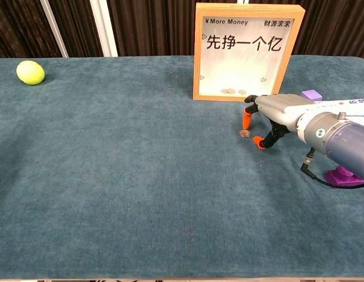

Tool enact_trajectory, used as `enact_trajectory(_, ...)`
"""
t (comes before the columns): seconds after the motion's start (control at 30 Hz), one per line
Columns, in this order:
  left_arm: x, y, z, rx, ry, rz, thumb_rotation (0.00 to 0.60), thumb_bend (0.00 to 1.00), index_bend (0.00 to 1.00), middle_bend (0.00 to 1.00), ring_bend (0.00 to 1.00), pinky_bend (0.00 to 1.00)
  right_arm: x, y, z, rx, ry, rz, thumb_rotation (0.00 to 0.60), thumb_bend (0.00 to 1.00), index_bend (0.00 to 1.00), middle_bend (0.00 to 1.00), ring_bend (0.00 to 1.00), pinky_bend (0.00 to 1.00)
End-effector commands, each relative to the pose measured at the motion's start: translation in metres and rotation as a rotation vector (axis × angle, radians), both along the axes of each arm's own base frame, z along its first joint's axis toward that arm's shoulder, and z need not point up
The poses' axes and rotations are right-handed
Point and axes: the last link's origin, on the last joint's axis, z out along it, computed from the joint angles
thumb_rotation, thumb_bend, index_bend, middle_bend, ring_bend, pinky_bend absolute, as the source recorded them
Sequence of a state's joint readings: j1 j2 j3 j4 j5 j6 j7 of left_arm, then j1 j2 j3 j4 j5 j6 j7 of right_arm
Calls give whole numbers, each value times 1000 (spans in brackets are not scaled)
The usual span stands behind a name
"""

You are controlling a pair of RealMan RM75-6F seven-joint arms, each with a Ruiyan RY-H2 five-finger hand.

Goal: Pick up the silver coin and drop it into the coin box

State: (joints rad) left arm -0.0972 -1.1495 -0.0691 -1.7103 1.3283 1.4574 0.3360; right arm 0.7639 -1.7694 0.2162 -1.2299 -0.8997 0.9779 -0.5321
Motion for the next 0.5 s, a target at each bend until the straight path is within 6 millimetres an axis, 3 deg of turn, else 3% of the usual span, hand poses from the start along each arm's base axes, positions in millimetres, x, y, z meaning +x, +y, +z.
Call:
enact_trajectory(0.03, 0, 0, 0, 0, 1, 0, 600, 265, 140, 26, 0, 0, 0, 0, -1, 1, -1, -2, 600, 487, 391, 0, 0, 0)
enact_trajectory(0.5, 0, 1, 0, -1, 4, 1, 600, 265, 140, 26, 0, 0, -3, 0, -3, 0, -7, -9, 600, 486, 391, 0, 0, 0)
